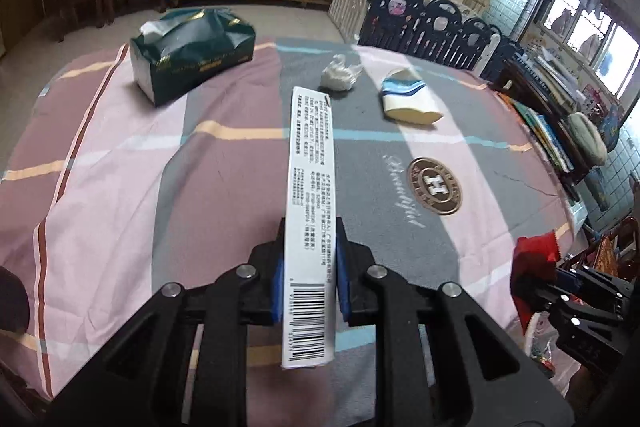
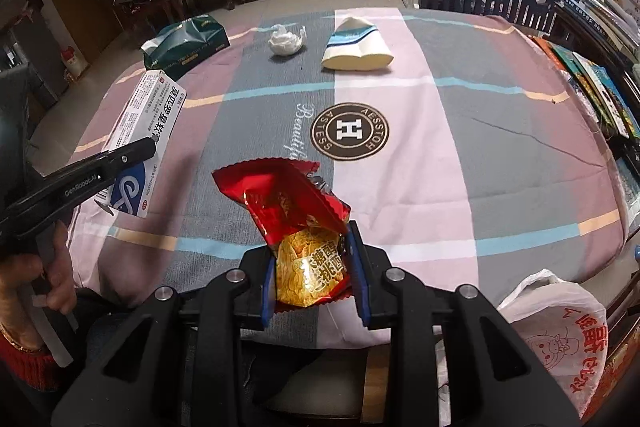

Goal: Collect trash
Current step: 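Lift the medicine box with the left tool while the right tool lifts the red wrapper, then carry the box and wrapper over the bin and open both tools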

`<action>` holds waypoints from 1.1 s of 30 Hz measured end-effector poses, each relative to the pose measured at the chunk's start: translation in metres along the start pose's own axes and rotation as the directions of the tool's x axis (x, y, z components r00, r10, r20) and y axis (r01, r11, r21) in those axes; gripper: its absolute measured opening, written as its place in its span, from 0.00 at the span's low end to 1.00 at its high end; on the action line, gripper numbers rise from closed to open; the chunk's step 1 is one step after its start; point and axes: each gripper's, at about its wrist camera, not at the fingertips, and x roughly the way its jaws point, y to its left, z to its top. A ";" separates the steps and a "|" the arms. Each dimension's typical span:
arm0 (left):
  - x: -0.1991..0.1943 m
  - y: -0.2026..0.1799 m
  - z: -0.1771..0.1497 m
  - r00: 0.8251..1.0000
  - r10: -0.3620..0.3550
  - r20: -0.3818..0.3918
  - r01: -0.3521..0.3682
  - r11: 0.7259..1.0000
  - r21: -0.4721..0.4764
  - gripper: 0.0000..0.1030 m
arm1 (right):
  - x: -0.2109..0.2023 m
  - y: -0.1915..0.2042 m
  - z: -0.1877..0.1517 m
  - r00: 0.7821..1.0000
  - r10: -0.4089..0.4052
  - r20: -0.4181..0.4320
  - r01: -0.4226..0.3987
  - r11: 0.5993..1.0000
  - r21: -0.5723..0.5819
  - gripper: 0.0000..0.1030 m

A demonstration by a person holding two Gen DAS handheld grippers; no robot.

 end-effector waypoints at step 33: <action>-0.048 -0.343 -0.162 0.892 -0.291 -0.347 0.425 0.803 0.417 0.21 | -0.193 -0.202 -0.143 0.980 -0.174 0.101 0.158 0.975 0.154 0.31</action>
